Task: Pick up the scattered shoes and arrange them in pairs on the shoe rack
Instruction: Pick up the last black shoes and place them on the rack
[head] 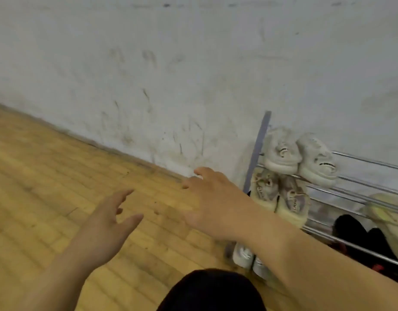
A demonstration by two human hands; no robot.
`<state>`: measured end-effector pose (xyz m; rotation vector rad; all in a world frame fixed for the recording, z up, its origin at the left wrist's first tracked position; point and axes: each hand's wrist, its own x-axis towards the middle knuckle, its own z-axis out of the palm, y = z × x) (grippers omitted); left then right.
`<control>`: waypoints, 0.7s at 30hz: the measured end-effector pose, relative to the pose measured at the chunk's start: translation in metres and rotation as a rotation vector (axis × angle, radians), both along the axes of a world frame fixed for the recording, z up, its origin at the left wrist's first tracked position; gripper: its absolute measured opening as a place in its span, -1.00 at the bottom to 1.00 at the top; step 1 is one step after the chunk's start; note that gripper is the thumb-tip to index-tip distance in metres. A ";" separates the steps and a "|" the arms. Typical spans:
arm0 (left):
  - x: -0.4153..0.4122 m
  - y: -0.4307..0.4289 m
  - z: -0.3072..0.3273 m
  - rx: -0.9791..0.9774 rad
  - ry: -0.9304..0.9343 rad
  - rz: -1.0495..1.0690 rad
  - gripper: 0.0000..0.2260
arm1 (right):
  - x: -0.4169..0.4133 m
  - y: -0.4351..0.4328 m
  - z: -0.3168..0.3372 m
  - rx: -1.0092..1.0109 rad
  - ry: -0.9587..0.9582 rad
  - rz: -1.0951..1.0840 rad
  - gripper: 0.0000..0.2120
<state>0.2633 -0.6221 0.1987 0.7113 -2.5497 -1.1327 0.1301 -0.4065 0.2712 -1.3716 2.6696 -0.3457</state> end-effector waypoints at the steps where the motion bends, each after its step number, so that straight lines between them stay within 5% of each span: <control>1: 0.033 -0.021 -0.023 0.011 -0.061 0.077 -0.43 | 0.014 -0.033 -0.007 0.137 -0.050 0.089 -0.36; 7: 0.221 -0.081 -0.160 0.260 -0.434 0.473 -0.31 | 0.127 -0.202 -0.097 0.554 -0.249 0.440 -0.27; 14: 0.316 -0.029 -0.292 0.588 -0.760 0.418 -0.19 | 0.233 -0.187 -0.286 0.646 -0.736 0.253 -0.28; 17: 0.324 0.009 -0.338 0.641 -0.833 0.359 -0.29 | 0.246 -0.162 -0.326 0.795 -0.790 0.305 -0.39; 21: 0.325 0.019 -0.360 0.499 -0.769 0.454 -0.54 | 0.230 -0.188 -0.335 0.720 -0.854 0.247 -0.32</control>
